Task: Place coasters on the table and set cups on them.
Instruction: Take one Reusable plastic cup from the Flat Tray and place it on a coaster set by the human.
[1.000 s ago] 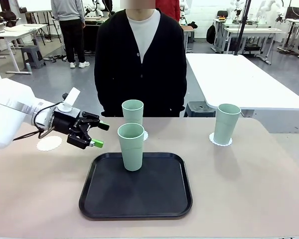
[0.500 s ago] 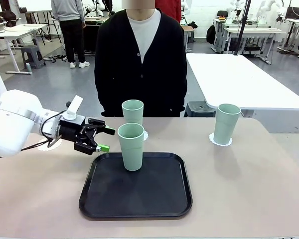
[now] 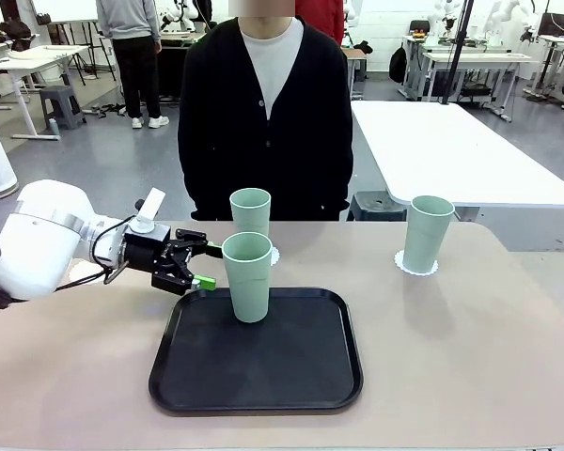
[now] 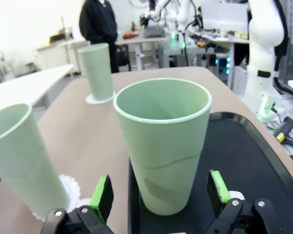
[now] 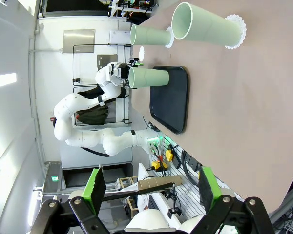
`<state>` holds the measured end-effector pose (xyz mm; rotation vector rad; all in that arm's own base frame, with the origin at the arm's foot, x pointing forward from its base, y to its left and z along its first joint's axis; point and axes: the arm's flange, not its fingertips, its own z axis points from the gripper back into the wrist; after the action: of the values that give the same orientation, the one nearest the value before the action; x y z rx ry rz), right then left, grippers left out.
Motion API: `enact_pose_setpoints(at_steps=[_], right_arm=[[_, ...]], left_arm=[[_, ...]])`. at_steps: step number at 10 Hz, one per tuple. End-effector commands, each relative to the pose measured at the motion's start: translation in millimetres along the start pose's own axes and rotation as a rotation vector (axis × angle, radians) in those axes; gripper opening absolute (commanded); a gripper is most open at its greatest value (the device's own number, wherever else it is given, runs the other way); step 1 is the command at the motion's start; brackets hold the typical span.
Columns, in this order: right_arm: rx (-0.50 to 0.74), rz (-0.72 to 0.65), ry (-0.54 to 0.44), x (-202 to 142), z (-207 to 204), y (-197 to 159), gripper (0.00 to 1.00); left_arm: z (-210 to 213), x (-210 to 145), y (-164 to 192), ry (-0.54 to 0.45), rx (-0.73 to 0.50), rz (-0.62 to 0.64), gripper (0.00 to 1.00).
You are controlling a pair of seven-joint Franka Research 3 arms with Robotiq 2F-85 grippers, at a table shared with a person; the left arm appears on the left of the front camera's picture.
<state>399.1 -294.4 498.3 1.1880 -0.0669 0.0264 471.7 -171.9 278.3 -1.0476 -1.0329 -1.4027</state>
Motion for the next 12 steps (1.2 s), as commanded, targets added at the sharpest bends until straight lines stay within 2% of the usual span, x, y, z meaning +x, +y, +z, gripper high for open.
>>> enact_pose_setpoints(at_steps=[1, 12], right_arm=[[0.010, -0.003, -0.002, 0, 0, 1, 1.00], [0.010, -0.003, -0.002, 0, 0, 1, 1.00]], left_arm=[[-12, -9, 8, -0.043, 0.009, -0.029, 1.00], [-46, -27, 11, -0.025, -0.073, -0.007, 1.00]])
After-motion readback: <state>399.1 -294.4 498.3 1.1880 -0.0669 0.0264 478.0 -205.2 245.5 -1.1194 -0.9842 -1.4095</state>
